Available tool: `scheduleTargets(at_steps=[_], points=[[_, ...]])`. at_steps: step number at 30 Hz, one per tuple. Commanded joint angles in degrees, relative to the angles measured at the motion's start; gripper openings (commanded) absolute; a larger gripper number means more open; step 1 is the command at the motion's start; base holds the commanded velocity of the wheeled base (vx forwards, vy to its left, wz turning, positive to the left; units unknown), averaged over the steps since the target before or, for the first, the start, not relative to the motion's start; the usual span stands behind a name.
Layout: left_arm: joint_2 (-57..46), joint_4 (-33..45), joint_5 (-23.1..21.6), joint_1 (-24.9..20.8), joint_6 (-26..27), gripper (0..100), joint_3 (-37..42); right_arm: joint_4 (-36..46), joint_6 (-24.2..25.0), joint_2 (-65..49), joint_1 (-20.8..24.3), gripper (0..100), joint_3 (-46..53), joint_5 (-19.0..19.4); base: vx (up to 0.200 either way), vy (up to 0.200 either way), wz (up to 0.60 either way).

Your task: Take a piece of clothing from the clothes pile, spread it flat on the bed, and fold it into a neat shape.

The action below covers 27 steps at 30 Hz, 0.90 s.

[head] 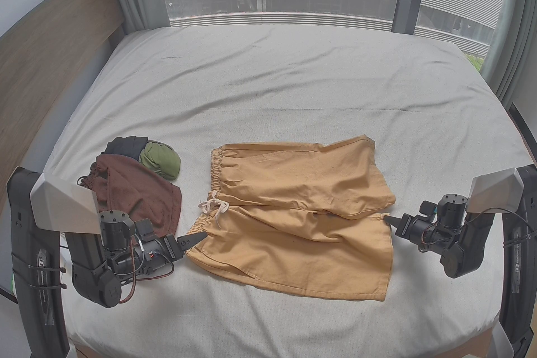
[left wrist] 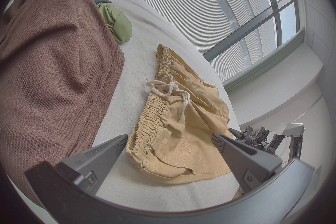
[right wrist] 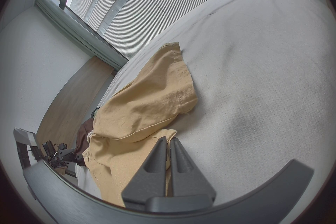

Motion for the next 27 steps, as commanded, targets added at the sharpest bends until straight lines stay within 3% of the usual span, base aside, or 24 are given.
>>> scheduleTargets(at_steps=[1, 24, 25, 27], points=[[0.1, 0.0, 0.0, 0.0, 0.0, 100, 0.0, 0.4, 0.0, -0.4, -0.9, 0, -0.8, 0.0, 0.0, 0.0, 0.0], [0.6, 0.0, 0.0, 0.0, 0.2, 100, 0.2, 2.4, 0.1, -0.3, -2.3, 0, -3.3, -0.1, 0.0, 0.0, 0.0], [0.7, 0.0, 0.0, 0.0, 0.2, 100, 0.2, 2.4, 0.1, -0.3, -2.3, 100, -3.3, -0.1, 0.0, 0.0, 0.0], [0.8, 0.0, 0.0, 0.1, 0.2, 100, 0.3, 2.3, 0.1, -0.5, -2.3, 100, -3.2, -0.1, 0.0, 0.0, 0.0]])
